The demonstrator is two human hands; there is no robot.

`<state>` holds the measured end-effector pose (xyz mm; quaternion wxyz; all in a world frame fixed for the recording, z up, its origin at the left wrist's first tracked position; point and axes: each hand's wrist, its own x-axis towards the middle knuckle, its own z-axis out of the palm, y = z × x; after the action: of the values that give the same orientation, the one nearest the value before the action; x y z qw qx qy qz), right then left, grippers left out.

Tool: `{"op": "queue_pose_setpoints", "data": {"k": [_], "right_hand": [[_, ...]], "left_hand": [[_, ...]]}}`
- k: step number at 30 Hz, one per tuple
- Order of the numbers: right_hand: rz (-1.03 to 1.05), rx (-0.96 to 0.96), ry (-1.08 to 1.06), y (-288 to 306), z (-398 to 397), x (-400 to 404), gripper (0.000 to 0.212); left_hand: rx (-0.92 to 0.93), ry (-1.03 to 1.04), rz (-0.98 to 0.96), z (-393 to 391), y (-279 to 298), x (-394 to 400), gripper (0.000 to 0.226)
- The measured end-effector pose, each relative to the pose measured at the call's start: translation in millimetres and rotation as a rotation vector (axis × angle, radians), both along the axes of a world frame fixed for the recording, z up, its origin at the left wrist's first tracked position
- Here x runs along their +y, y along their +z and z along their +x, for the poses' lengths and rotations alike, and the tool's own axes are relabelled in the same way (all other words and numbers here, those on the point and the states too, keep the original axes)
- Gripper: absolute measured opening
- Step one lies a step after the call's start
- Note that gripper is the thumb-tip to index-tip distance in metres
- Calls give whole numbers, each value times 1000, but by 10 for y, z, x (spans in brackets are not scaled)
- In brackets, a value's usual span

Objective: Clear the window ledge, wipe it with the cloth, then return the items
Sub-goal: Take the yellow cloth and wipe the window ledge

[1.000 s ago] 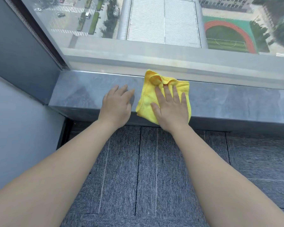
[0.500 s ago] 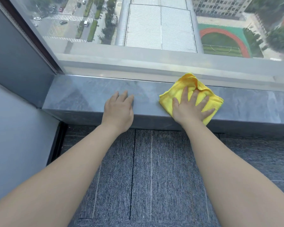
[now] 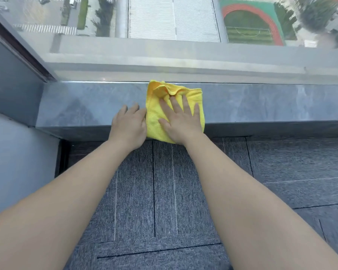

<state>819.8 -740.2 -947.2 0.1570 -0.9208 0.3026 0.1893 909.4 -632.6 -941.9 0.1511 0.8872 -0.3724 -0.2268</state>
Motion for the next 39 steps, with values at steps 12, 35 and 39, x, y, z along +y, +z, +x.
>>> {"op": "queue_pose_setpoints", "data": {"k": [12,35,39], "right_hand": [[-85,-142,119,-164,-384,-640,59],[-141,-62,-225,-149,-946,-1477,60],[-145,-140,154,-162,-1084,-1377,56]], "left_hand": [[-28,76,-53,-539,-49,-552,48],[-189,27,111,-1281,-135,-1029,47],[-211,9,146,-1309,-160,-1018,51]]}}
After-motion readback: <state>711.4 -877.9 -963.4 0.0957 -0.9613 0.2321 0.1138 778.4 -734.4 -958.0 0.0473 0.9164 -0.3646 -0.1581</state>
